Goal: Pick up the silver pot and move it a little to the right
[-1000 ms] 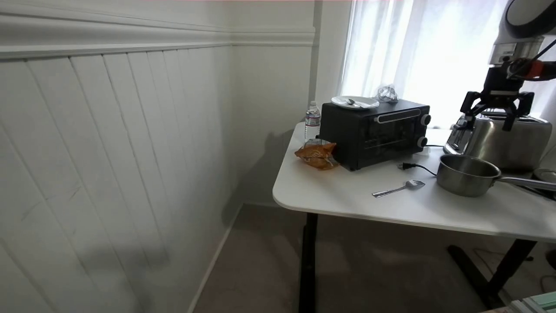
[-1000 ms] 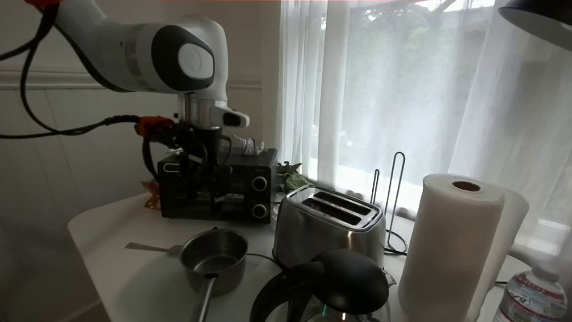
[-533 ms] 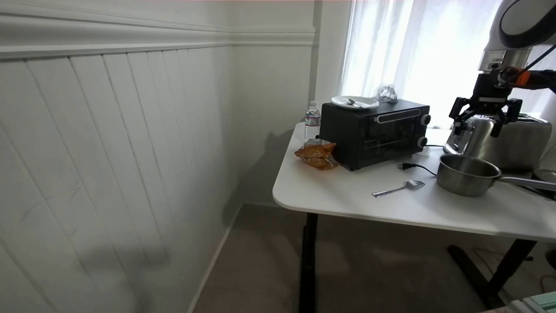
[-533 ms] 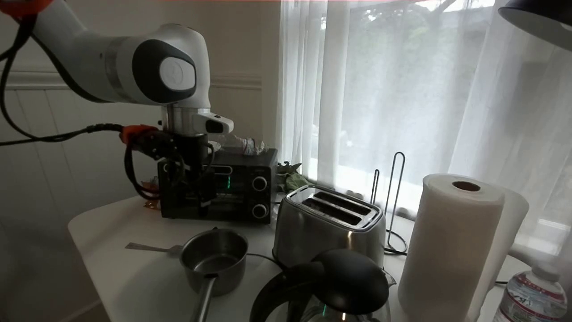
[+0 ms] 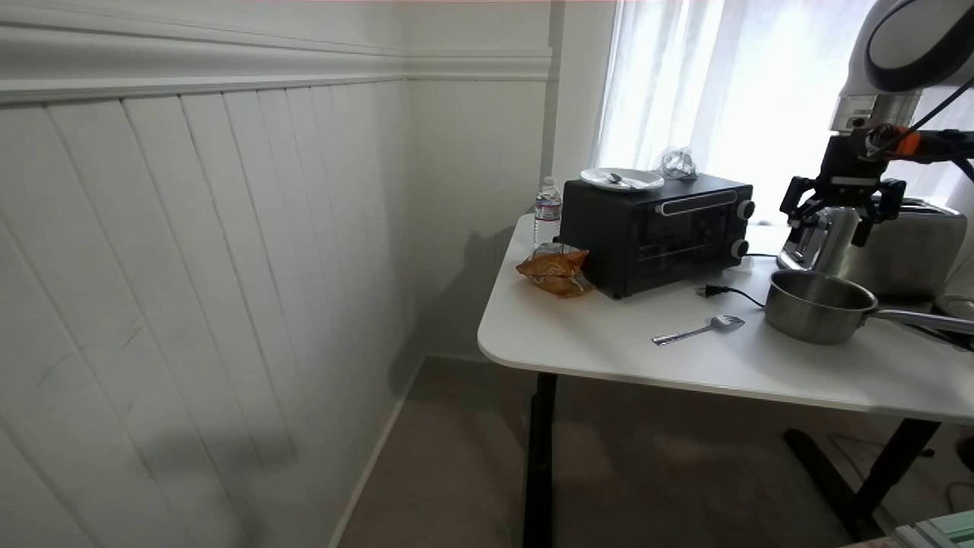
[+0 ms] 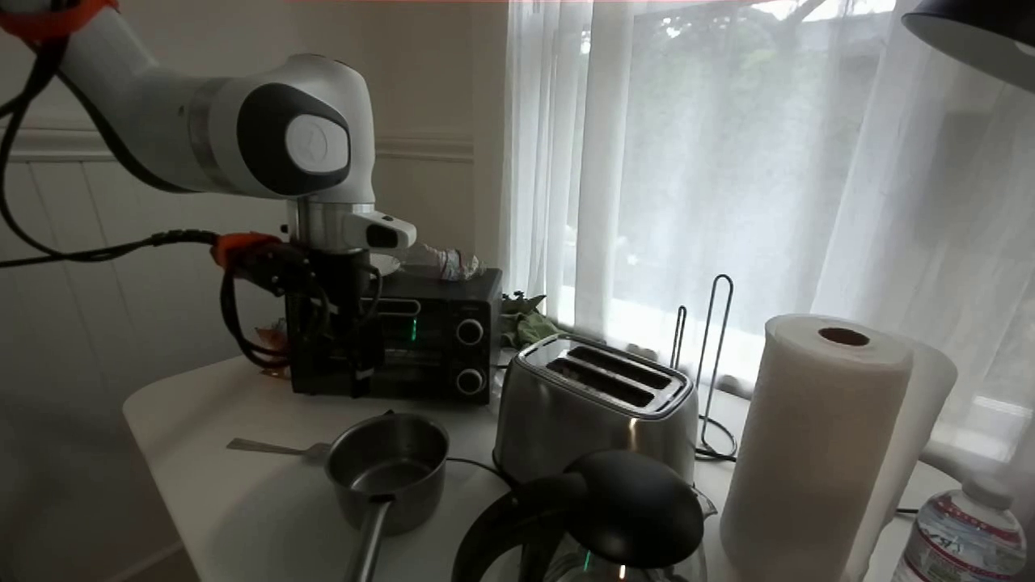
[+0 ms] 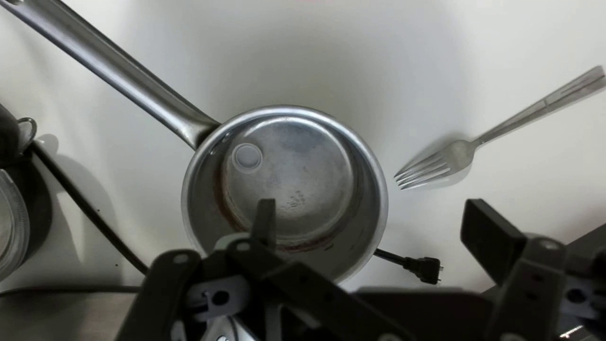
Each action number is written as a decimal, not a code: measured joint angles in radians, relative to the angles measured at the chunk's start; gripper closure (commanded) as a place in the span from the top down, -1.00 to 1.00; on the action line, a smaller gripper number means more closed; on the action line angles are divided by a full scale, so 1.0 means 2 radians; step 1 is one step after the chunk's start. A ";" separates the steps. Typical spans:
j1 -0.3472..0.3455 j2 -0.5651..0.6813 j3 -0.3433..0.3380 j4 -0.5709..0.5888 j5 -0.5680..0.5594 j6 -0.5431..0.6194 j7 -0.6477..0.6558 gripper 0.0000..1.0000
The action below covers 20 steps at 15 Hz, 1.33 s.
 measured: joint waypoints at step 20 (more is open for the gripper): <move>0.033 0.156 -0.019 0.005 -0.101 0.180 0.122 0.39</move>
